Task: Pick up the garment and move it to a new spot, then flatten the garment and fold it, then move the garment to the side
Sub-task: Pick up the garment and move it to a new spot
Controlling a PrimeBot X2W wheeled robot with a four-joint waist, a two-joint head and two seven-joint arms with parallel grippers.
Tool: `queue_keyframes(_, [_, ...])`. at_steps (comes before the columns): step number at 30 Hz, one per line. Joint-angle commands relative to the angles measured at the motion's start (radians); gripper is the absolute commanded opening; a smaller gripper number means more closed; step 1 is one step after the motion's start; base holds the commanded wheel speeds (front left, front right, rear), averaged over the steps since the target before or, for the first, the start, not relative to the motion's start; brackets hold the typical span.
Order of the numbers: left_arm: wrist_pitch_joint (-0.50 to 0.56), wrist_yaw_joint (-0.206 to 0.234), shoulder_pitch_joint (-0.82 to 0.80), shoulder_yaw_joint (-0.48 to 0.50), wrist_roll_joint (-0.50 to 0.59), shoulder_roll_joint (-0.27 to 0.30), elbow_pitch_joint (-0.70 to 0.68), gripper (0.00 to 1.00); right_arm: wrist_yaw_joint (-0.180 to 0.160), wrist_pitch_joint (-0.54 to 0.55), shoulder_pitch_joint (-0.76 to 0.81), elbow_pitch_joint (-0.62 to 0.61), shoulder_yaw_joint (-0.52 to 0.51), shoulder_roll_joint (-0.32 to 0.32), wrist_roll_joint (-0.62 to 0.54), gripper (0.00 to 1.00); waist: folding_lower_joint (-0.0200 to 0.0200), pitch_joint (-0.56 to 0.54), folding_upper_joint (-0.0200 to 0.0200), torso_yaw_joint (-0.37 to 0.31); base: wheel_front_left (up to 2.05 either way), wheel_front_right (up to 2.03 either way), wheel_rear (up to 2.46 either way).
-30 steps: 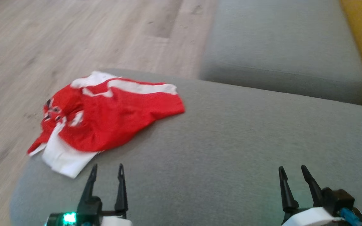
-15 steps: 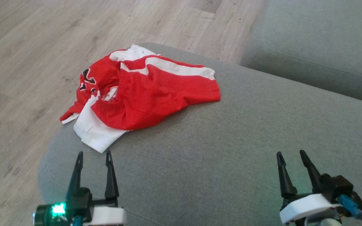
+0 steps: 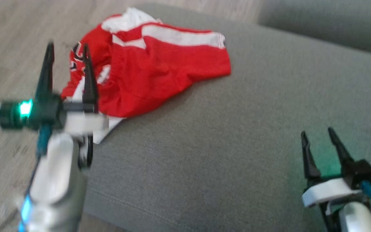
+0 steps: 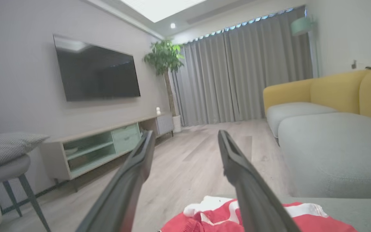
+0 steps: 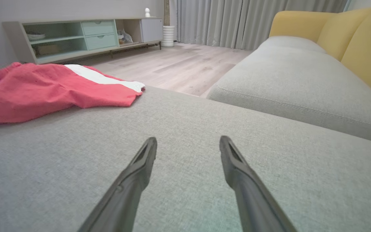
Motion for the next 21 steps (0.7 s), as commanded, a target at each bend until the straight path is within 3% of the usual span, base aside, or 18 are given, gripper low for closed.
queue_keyframes(1, [-0.002,-0.018,-0.095,0.032,-0.013,0.028,0.039,1.00,0.008,-0.013,-0.042,-0.039,0.022,-0.035,-0.012,1.00,-0.0004,0.103,0.0000,-0.042,0.00,0.00,0.00])
queue_keyframes(5, [0.087,-0.059,-0.303,0.042,-0.049,0.036,0.281,1.00,0.008,-0.013,-0.060,-0.056,0.025,-0.077,-0.018,1.00,-0.0004,0.156,0.0000,-0.068,0.00,0.00,0.00])
queue_keyframes(12, [0.246,-0.066,-0.525,0.109,-0.130,0.062,0.677,1.00,0.008,-0.013,-0.074,-0.089,0.020,-0.132,-0.014,1.00,-0.0004,0.223,0.0000,-0.122,0.00,0.00,0.00])
queue_keyframes(16, [0.279,-0.093,-0.572,0.097,-0.131,0.083,0.816,1.00,0.008,-0.013,-0.069,-0.101,0.014,-0.150,-0.010,1.00,-0.0004,0.257,0.0000,-0.141,0.00,0.00,0.00])
queue_keyframes(21, [0.255,-0.075,-0.596,0.060,-0.098,0.097,0.922,1.00,0.008,-0.013,-0.066,-0.112,0.006,-0.160,-0.007,1.00,-0.0004,0.287,0.0000,-0.148,0.00,0.00,0.00])
